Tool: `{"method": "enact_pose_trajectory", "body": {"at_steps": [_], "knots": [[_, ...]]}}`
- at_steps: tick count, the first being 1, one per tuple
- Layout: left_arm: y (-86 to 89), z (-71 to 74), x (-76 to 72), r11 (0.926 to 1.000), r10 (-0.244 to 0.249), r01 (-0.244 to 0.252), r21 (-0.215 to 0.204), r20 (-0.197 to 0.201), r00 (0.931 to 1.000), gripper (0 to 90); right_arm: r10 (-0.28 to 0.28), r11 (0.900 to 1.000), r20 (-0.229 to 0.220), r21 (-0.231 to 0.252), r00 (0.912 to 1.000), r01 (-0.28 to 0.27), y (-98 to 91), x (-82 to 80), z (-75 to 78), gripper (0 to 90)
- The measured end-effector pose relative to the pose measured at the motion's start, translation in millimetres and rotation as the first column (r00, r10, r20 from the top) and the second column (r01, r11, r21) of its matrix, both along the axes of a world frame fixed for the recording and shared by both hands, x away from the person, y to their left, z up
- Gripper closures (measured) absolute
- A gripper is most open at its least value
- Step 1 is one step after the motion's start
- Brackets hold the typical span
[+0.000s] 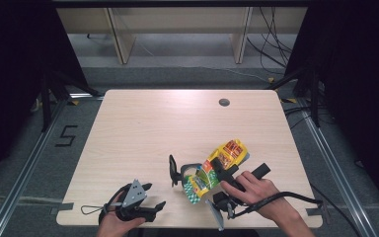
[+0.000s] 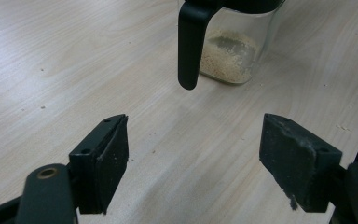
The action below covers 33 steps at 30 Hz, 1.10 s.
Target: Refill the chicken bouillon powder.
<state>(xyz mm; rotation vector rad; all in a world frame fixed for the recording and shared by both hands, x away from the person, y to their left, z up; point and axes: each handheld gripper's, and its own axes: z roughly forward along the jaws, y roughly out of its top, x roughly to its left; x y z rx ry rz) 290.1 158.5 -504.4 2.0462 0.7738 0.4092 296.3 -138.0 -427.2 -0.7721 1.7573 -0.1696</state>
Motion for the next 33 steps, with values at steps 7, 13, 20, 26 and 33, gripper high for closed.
{"method": "enact_pose_trajectory", "body": {"at_steps": [7,13,20,26,33], "knots": [[0.3,0.7,0.3,1.0000,-0.003,0.003,0.008,-0.002,1.0000,23.5,-0.006,1.0000,0.003,0.007,1.0000,0.006,-1.6,-0.8,0.7,51.9],[2.1,1.7,1.7,0.9993,-0.020,0.020,0.033,0.008,0.9998,23.5,0.005,0.9999,0.001,-0.009,1.0000,-0.005,-2.6,0.7,1.1,51.9],[0.6,1.0,1.4,0.9999,-0.005,0.005,0.011,0.003,1.0000,23.5,0.009,0.9999,-0.005,-0.007,1.0000,-0.009,-2.9,0.5,0.8,51.8],[0.4,1.0,0.7,1.0000,-0.001,0.001,0.006,-0.001,1.0000,23.5,-0.001,1.0000,-0.012,0.007,0.9999,0.001,-3.5,0.7,1.7,51.9],[0.4,0.4,0.8,0.9997,-0.008,0.008,0.024,0.003,1.0000,23.5,-0.008,0.9999,-0.014,0.009,0.9999,0.008,-2.9,-0.9,-0.3,52.0]]}}
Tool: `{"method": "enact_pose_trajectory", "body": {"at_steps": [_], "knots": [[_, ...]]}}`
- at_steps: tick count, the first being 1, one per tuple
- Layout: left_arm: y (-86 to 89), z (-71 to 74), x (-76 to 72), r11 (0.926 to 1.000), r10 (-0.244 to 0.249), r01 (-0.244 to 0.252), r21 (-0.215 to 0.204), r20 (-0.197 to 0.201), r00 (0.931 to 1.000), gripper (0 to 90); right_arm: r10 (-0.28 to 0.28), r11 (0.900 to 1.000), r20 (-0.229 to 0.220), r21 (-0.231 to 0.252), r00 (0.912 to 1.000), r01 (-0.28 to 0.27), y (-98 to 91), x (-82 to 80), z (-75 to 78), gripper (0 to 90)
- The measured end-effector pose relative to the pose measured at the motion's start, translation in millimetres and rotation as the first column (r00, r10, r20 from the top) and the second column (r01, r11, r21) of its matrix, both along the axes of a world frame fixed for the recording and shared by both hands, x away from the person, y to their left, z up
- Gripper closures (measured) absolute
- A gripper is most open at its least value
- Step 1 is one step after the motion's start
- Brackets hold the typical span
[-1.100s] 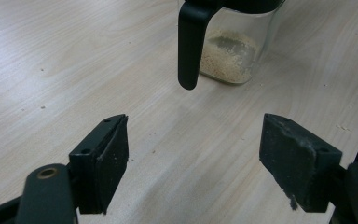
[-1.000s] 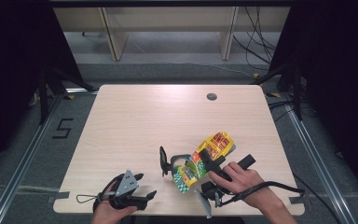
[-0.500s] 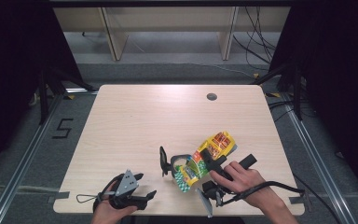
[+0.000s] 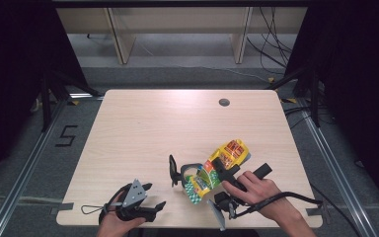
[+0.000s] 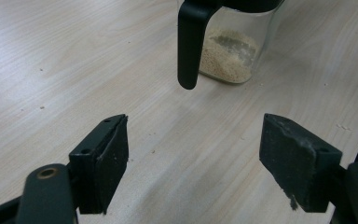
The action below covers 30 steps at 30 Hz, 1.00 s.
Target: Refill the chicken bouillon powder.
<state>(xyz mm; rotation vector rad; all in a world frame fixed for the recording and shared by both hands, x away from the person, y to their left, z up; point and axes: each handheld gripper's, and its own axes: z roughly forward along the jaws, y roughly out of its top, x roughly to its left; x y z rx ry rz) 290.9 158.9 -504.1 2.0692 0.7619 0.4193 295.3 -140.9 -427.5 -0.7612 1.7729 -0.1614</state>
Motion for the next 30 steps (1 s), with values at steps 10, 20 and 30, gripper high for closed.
{"method": "enact_pose_trajectory", "body": {"at_steps": [10,20,30], "knots": [[0.0,0.7,0.3,1.0000,0.000,0.000,-0.003,-0.002,1.0000,23.5,0.016,0.9998,0.008,-0.014,0.9998,-0.016,-0.2,1.1,2.2,52.0],[-0.3,0.9,-0.2,0.9999,0.003,-0.003,-0.014,-0.004,1.0000,23.5,-0.002,1.0000,0.009,0.008,1.0000,0.002,-3.0,1.8,2.8,51.9],[0.0,0.4,0.1,1.0000,-0.004,0.004,-0.001,0.009,1.0000,23.5,0.005,0.9999,0.008,-0.013,1.0000,-0.005,-3.3,3.4,3.0,52.0]]}}
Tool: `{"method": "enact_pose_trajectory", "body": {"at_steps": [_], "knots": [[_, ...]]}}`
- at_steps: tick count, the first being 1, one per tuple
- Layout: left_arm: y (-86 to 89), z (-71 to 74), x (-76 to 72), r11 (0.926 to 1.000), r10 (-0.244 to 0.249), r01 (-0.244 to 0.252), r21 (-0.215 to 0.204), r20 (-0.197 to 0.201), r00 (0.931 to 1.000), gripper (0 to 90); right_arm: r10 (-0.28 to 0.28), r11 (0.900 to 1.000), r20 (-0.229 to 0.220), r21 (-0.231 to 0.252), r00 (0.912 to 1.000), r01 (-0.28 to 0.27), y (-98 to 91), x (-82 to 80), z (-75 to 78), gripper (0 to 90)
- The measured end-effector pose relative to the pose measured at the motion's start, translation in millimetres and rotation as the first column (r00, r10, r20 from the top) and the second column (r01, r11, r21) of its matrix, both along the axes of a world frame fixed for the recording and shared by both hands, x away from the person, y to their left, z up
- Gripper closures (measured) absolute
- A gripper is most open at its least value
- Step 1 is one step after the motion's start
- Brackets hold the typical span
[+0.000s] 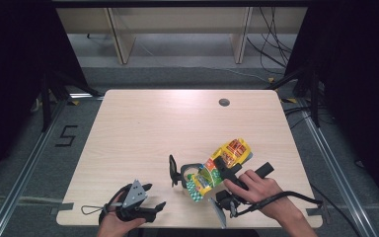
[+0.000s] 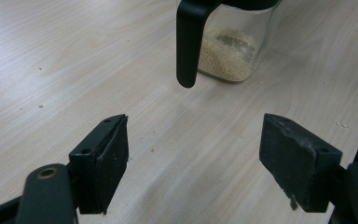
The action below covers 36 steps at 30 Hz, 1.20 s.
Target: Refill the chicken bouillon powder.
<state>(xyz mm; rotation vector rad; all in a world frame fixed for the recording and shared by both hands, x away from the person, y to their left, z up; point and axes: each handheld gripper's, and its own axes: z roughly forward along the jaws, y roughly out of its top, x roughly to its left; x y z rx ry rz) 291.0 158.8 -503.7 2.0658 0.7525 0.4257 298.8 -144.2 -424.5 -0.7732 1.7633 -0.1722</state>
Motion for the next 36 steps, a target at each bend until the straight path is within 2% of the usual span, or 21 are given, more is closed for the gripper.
{"method": "enact_pose_trajectory", "body": {"at_steps": [3,5,7,8,9,12,13,14,15,16,17,18,19,20,22,25,29,30,32,33,36], "knots": [[-1.5,-1.0,-0.6,0.9995,0.015,-0.016,-0.026,-0.015,0.9998,23.5,0.007,1.0000,-0.005,0.002,1.0000,-0.007,1.4,-0.7,-1.1,52.0],[0.5,-0.1,0.1,1.0000,-0.005,0.005,0.004,0.002,1.0000,23.5,0.004,1.0000,-0.006,-0.002,1.0000,-0.004,1.2,-0.9,-1.6,52.0],[-0.9,-0.5,-0.1,0.9998,0.011,-0.011,-0.019,-0.016,0.9998,23.5,0.005,1.0000,-0.004,-0.002,1.0000,-0.005,1.0,0.1,-0.7,52.0],[1.3,0.6,1.2,0.9998,0.000,0.000,0.022,-0.004,1.0000,23.5,0.001,1.0000,-0.001,-0.003,1.0000,-0.001,0.7,0.3,-0.3,52.0],[-0.1,-0.6,0.1,1.0000,0.006,-0.006,-0.003,-0.011,0.9999,23.5,-0.003,1.0000,0.002,-0.003,1.0000,0.003,0.5,0.3,-0.4,52.0],[-0.2,0.3,0.2,1.0000,0.006,-0.006,-0.006,-0.009,0.9999,23.5,-0.010,0.9998,-0.007,0.018,0.9999,0.010,1.1,-2.4,-3.3,52.0],[-0.2,0.2,0.2,0.9999,0.009,-0.009,-0.012,-0.012,0.9999,23.5,0.017,0.9999,-0.004,-0.004,0.9999,-0.017,2.6,-2.2,-2.7,52.0],[1.2,0.9,0.6,1.0000,-0.001,0.002,0.005,-0.005,1.0000,23.5,0.002,1.0000,-0.013,0.006,0.9999,-0.002,3.1,-2.9,-4.1,52.0],[0.7,0.0,-0.3,0.9999,0.006,-0.006,-0.010,-0.008,1.0000,23.5,-0.002,0.9999,-0.014,0.012,0.9999,0.003,2.8,-2.9,-4.3,52.1],[1.5,0.7,0.6,1.0000,-0.008,0.008,0.002,0.010,0.9999,23.5,0.041,0.9985,0.005,-0.038,0.9992,-0.040,3.9,0.1,-0.1,52.0],[2.5,2.1,1.0,0.9997,-0.012,0.012,0.020,0.008,0.9999,23.5,0.029,0.9991,-0.001,-0.030,0.9996,-0.029,2.9,-0.1,0.0,52.1],[1.0,1.0,1.3,1.0000,-0.005,0.005,-0.004,0.008,1.0000,23.5,0.007,1.0000,0.002,0.002,1.0000,-0.007,1.2,-1.0,-1.0,52.0],[0.2,0.5,0.1,0.9999,0.009,-0.009,-0.012,-0.010,0.9999,23.5,0.005,1.0000,0.002,-0.002,1.0000,-0.005,0.8,-0.5,-0.5,52.1],[0.6,0.3,-0.1,1.0000,0.003,-0.003,-0.002,-0.011,0.9999,23.5,-0.015,0.9998,0.001,0.016,0.9999,0.015,-0.2,-1.3,-1.5,52.1],[0.5,0.3,0.0,1.0000,-0.003,0.003,0.007,0.004,1.0000,23.5,0.001,1.0000,0.005,-0.001,1.0000,-0.001,0.3,-0.7,-1.1,52.1],[-0.2,0.2,-0.1,0.9999,0.009,-0.009,-0.015,-0.012,0.9999,23.5,0.016,0.9999,-0.008,-0.005,0.9998,-0.016,2.0,-2.1,-2.9,52.1],[1.6,1.1,1.5,0.9999,-0.010,0.010,0.004,0.010,0.9999,23.5,-0.001,0.9999,-0.003,0.012,1.0000,0.001,0.9,-2.1,-2.9,52.1],[0.0,0.3,-0.1,0.9998,0.012,-0.012,-0.014,-0.013,0.9998,23.5,0.010,0.9999,0.003,-0.007,1.0000,-0.010,1.0,-1.1,-1.7,52.1],[0.3,-0.1,0.0,1.0000,0.000,0.000,0.000,-0.001,1.0000,23.5,-0.007,0.9999,0.003,0.010,1.0000,0.007,0.4,-2.4,-3.2,52.1],[0.5,0.4,0.0,1.0000,-0.005,0.005,0.007,0.004,1.0000,23.5,0.009,0.9998,-0.002,-0.017,1.0000,-0.009,1.4,-2.0,-2.3,52.1],[-0.2,0.5,-0.3,0.9999,0.010,-0.010,-0.011,-0.011,0.9999,23.5,0.018,0.9998,-0.002,-0.010,0.9998,-0.018,2.9,-2.6,-2.7,52.2]]}}
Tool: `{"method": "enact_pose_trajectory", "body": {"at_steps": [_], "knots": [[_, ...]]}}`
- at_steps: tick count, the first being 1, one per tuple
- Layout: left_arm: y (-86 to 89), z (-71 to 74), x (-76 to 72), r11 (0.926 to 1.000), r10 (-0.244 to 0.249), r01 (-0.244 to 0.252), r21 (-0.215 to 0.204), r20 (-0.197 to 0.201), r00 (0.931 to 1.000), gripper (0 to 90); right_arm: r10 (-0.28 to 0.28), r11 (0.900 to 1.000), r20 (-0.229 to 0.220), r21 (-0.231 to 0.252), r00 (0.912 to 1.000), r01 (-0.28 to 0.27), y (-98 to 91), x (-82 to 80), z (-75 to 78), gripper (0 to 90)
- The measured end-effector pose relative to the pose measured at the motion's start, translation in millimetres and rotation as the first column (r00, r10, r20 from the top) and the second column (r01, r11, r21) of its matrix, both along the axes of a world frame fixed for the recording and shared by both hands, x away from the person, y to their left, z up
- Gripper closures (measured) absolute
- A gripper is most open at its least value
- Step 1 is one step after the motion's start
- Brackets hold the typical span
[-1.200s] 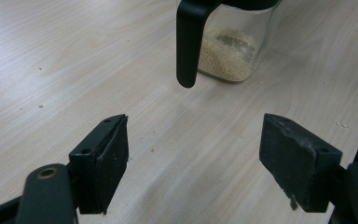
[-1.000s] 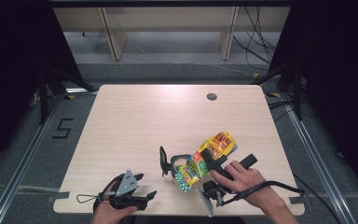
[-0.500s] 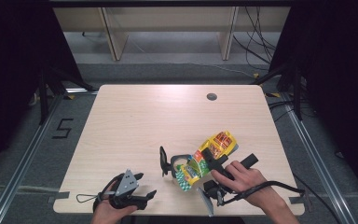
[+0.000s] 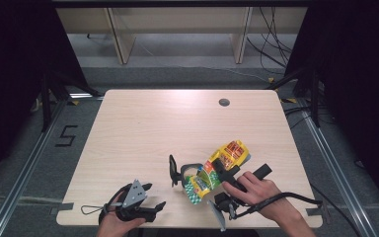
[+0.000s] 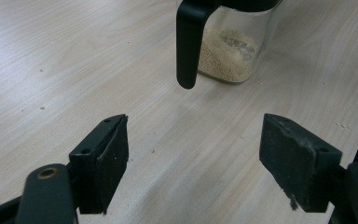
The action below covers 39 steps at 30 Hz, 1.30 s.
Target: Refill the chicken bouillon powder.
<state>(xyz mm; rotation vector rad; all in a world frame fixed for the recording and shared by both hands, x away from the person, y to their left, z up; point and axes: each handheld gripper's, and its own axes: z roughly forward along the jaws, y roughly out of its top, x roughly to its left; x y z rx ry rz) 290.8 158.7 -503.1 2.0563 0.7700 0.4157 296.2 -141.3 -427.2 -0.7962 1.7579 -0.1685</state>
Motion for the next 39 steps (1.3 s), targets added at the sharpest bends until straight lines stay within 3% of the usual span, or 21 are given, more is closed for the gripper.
{"method": "enact_pose_trajectory", "body": {"at_steps": [3,4,5,7,8,11,14,18,21,25,26,32,34,35,39], "knots": [[0.6,-0.1,-0.6,1.0000,0.000,0.000,0.000,0.002,1.0000,23.5,-0.020,0.9996,-0.004,0.021,0.9998,0.020,-1.4,-0.9,0.2,52.2],[1.2,0.3,1.6,0.9998,-0.018,0.017,0.010,0.020,0.9996,23.5,-0.006,1.0000,0.003,0.003,1.0000,0.006,-1.3,-0.2,1.5,52.2],[0.1,-0.2,0.3,1.0000,0.000,0.000,-0.001,-0.001,1.0000,23.5,-0.006,1.0000,0.001,0.005,1.0000,0.006,-1.4,-0.1,1.8,52.2],[0.6,-0.3,0.1,0.9998,-0.011,0.011,0.015,0.014,0.9998,23.5,-0.005,1.0000,0.003,0.003,1.0000,0.005,-1.0,-0.2,0.7,52.2],[0.6,0.1,-0.2,0.9998,-0.015,0.015,0.013,-0.001,0.9999,23.5,-0.004,1.0000,-0.003,-0.006,1.0000,0.004,-0.6,-0.3,0.1,52.2],[0.2,0.4,-0.3,1.0000,0.001,-0.001,0.000,0.004,1.0000,23.5,-0.016,0.9997,-0.009,0.018,0.9998,0.016,-1.5,-0.2,0.3,52.2],[0.2,-0.9,-0.3,1.0000,-0.001,0.001,-0.003,0.002,1.0000,23.5,-0.010,0.9999,0.003,0.007,0.9999,0.010,-2.3,0.2,1.9,52.3],[1.3,0.6,0.8,0.9994,-0.025,0.025,0.023,0.012,0.9996,23.5,0.001,1.0000,0.000,0.002,1.0000,-0.001,-1.3,0.0,0.4,52.3],[0.1,0.1,-0.1,1.0000,-0.002,0.002,0.000,0.000,1.0000,23.5,-0.002,1.0000,-0.003,0.006,1.0000,0.002,-2.1,0.2,1.5,52.3],[1.0,-0.2,0.5,0.9997,-0.016,0.016,0.017,0.014,0.9998,23.5,-0.006,1.0000,-0.008,0.002,1.0000,0.006,-2.1,0.2,1.1,52.3],[0.2,-0.1,0.0,1.0000,-0.007,0.007,0.004,0.000,1.0000,23.5,-0.002,1.0000,-0.007,0.002,1.0000,0.002,-1.9,0.4,1.1,52.3],[0.2,-0.2,0.5,1.0000,-0.004,0.004,0.000,0.003,1.0000,23.5,-0.013,0.9995,0.000,0.030,0.9999,0.013,-4.7,-0.2,3.0,52.3],[-1.0,-1.4,-0.2,0.9999,0.004,-0.004,-0.012,-0.003,1.0000,23.5,-0.005,0.9999,0.003,0.012,1.0000,0.005,-4.3,0.9,3.2,52.3],[0.5,-0.8,0.1,0.9999,-0.010,0.010,0.014,0.010,0.9999,23.5,-0.003,1.0000,0.000,0.007,1.0000,0.003,-4.2,1.0,2.6,52.3],[0.2,-0.2,0.6,1.0000,-0.004,0.004,0.005,0.004,1.0000,23.5,0.001,1.0000,-0.005,0.009,1.0000,-0.001,-3.9,1.5,2.3,52.3]]}}
